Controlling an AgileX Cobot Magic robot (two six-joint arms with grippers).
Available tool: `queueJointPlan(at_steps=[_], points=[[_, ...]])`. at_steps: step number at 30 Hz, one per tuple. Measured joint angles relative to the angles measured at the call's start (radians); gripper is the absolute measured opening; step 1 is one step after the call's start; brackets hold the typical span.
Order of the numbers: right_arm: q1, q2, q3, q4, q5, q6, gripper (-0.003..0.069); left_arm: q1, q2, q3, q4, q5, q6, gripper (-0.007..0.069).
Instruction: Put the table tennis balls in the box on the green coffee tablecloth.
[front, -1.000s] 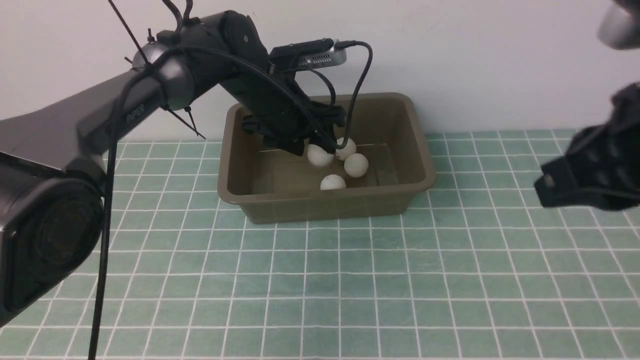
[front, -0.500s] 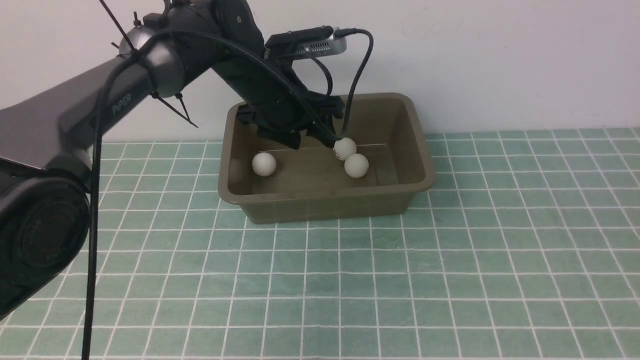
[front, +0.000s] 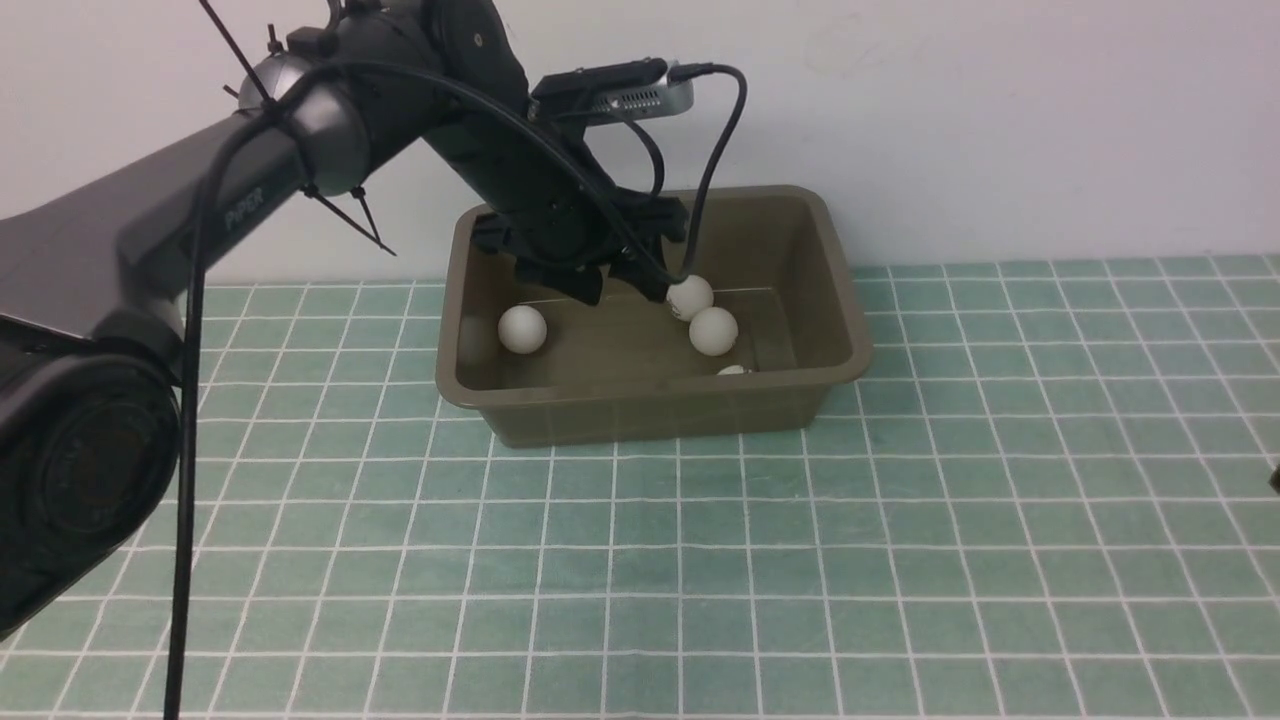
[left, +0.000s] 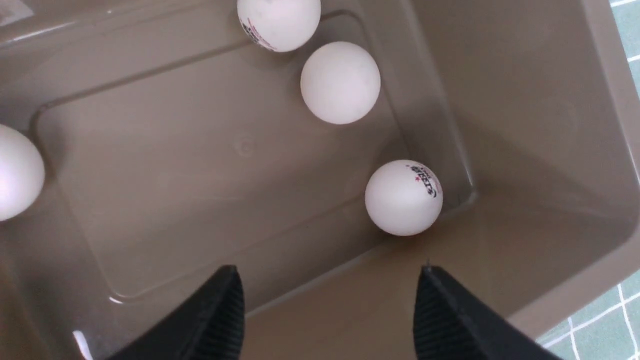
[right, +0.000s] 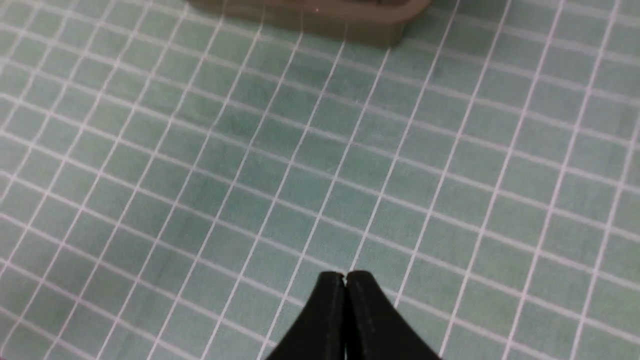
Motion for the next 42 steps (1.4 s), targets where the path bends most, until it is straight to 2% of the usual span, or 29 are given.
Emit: queueJointPlan(at_steps=[14, 16, 19, 24, 27, 30, 36, 38, 42], points=[[0.0, -0.002, 0.012, -0.001, -0.001, 0.0, -0.0018, 0.0, 0.0, 0.0, 0.001, -0.002, 0.016, 0.0415], [-0.004, -0.032, 0.048, 0.036, 0.003, 0.0, -0.0018, 0.0, -0.002, 0.0, 0.007, 0.0, 0.016, 0.0415], [-0.083, -0.141, 0.14, 0.118, 0.034, 0.0, -0.0018, 0.0, -0.015, 0.0, 0.035, 0.011, 0.016, 0.0415], [-0.263, -0.319, 0.281, 0.141, 0.128, 0.0, -0.0018, 0.0, -0.081, 0.0, 0.13, 0.076, 0.015, 0.0393], [-0.34, -0.363, 0.349, 0.143, 0.164, 0.0, -0.0018, 0.0, -0.122, 0.0, 0.167, 0.128, 0.015, 0.0359], [-0.367, -0.367, 0.364, 0.135, 0.181, 0.001, -0.0018, 0.0, -0.181, 0.0, 0.218, 0.184, 0.014, 0.0302], [-0.369, -0.368, 0.364, 0.113, 0.181, 0.001, -0.0018, 0.0, -0.336, 0.0, 0.319, 0.232, 0.007, 0.0176], [-0.369, -0.368, 0.364, 0.113, 0.181, 0.001, -0.0018, -0.001, -0.423, 0.016, 0.357, 0.236, 0.006, 0.011], [-0.369, -0.368, 0.364, 0.113, 0.181, 0.001, -0.0018, -0.037, -0.604, 0.096, 0.377, 0.237, 0.005, 0.0015]])
